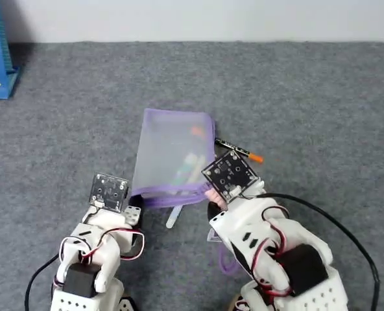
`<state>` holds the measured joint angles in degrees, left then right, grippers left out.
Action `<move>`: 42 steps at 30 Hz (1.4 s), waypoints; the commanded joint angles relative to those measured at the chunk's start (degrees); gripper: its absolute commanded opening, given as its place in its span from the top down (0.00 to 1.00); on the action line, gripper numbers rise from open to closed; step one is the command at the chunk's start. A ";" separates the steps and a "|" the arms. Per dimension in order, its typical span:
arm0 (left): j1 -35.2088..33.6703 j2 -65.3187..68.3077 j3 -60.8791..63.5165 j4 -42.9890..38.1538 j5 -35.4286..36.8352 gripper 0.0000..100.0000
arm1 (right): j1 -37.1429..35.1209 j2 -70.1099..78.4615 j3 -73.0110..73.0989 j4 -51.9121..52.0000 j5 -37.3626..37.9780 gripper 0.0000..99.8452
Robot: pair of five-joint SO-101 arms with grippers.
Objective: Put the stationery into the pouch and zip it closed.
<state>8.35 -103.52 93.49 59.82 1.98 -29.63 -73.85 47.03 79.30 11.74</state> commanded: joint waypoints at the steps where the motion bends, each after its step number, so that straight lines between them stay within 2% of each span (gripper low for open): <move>1: -0.79 -0.88 -2.15 -1.14 -1.32 0.99 | -0.22 -5.32 -4.13 -0.22 0.00 0.99; 6: -0.88 -0.88 -6.64 3.78 -1.32 0.99 | -0.04 -11.12 -4.04 -0.04 0.00 0.98; 12: -0.88 -0.79 -14.99 10.73 -1.32 0.99 | 0.92 -11.47 -5.27 2.24 -3.08 0.81; 20: -1.14 -0.79 -19.56 12.92 -1.41 0.99 | 8.75 -10.33 -12.13 5.67 -2.46 0.80; 25: -6.42 -0.79 -26.33 15.38 -1.58 0.99 | 11.74 0.75 -12.40 4.70 -1.93 0.80; 30: -6.95 -0.70 -28.62 16.53 -1.58 0.99 | 14.64 14.46 -12.40 -0.84 -2.02 0.80; 36: -7.03 -0.44 -28.70 16.53 -1.58 0.99 | 14.55 26.95 -12.40 -5.85 -2.11 0.80; 42: -7.03 12.48 -32.84 16.09 -3.87 0.99 | 14.37 36.18 -12.40 -14.64 -2.11 0.80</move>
<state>1.49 -98.68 66.95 76.26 -0.92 -15.65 -40.79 37.54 69.27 9.01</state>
